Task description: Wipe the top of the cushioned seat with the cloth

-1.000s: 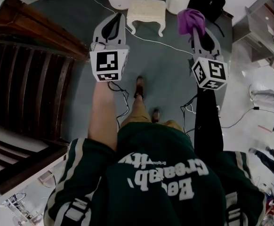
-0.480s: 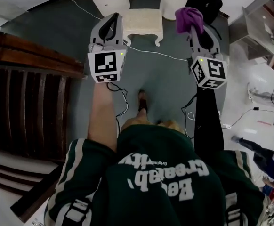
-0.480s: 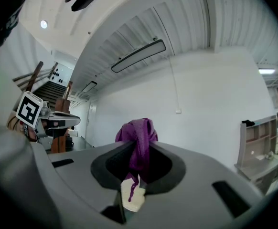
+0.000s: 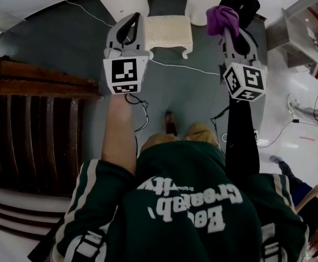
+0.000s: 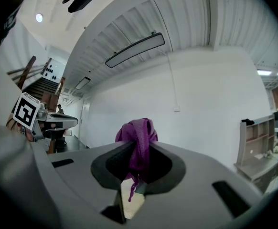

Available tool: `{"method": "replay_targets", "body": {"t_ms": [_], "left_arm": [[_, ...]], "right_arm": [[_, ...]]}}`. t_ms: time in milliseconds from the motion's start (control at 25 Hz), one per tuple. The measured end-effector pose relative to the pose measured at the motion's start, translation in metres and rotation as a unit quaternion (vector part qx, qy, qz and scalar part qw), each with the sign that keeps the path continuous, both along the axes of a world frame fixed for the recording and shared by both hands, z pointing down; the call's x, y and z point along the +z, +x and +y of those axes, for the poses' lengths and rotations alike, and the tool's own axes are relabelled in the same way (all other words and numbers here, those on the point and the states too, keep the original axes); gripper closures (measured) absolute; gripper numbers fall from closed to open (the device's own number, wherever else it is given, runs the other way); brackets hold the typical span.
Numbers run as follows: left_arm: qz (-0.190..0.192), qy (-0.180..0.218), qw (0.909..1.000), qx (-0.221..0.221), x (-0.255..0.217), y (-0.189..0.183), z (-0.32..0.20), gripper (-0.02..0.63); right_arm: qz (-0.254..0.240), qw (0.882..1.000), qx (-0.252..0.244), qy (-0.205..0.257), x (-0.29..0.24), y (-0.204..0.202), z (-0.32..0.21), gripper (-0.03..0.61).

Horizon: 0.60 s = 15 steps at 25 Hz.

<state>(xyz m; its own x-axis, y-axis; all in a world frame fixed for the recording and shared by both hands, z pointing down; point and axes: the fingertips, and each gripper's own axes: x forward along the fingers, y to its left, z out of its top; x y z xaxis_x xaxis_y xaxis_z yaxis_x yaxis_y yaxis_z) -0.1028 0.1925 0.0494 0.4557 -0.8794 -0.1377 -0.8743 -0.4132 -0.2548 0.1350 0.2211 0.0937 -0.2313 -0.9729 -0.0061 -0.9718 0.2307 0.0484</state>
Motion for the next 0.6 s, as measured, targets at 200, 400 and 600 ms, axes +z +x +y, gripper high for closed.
{"method": "replay_targets", "body": {"t_ms": [200,400,600], "left_arm": [[0.002,-0.003,1.0,0.0,0.004,-0.005,-0.023,0.598],[-0.002,-0.005,1.0,-0.003,0.007,-0.004,-0.046,0.598],[-0.008,-0.009,0.9999,-0.012,0.014,0.001,-0.09,0.598]], "right_arm": [[0.001,1.0,0.003,-0.002,0.002,-0.002,-0.022,0.515],[-0.004,1.0,-0.003,-0.002,0.006,-0.003,-0.05,0.515],[-0.01,1.0,-0.017,-0.001,0.011,0.001,-0.101,0.514]]}}
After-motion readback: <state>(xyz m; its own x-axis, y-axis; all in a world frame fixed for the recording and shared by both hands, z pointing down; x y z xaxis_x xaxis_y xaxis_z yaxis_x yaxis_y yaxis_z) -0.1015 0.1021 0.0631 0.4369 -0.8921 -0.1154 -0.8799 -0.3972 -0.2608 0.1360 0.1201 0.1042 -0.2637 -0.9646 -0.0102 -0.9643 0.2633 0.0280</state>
